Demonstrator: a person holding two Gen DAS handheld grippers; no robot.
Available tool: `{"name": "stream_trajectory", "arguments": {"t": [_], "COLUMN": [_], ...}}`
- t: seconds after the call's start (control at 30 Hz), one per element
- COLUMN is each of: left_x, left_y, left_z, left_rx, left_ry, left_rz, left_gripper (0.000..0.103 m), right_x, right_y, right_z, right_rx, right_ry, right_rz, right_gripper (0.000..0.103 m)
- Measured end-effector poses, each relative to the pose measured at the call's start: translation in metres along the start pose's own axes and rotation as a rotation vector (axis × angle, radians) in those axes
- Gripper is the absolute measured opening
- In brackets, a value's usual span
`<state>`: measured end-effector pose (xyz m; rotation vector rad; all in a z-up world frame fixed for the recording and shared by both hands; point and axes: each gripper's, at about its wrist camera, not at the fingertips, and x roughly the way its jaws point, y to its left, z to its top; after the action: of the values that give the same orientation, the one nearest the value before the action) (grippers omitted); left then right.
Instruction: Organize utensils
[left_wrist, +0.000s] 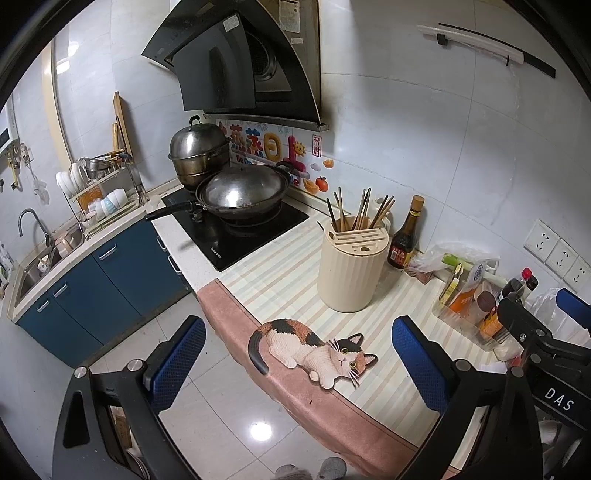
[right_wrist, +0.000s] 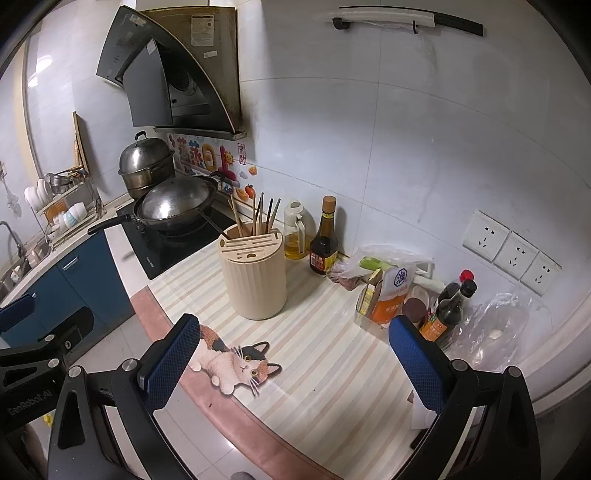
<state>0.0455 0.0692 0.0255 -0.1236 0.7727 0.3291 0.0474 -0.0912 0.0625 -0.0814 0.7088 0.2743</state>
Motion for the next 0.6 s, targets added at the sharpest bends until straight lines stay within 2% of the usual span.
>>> {"name": "stream_trajectory", "arguments": {"t": [0.6], "left_x": [-0.0002], "left_y": [-0.0034], "left_z": [0.0003], "left_rx": [0.001], "left_ry": [0.001], "left_rz": [0.002], "left_gripper": [0.103], "right_x": [-0.0005], "right_y": [-0.0009], "right_z": [0.0012], "right_rx": [-0.004], "right_ry": [-0.001], "right_rz": [-0.001], "right_gripper": [0.103]}}
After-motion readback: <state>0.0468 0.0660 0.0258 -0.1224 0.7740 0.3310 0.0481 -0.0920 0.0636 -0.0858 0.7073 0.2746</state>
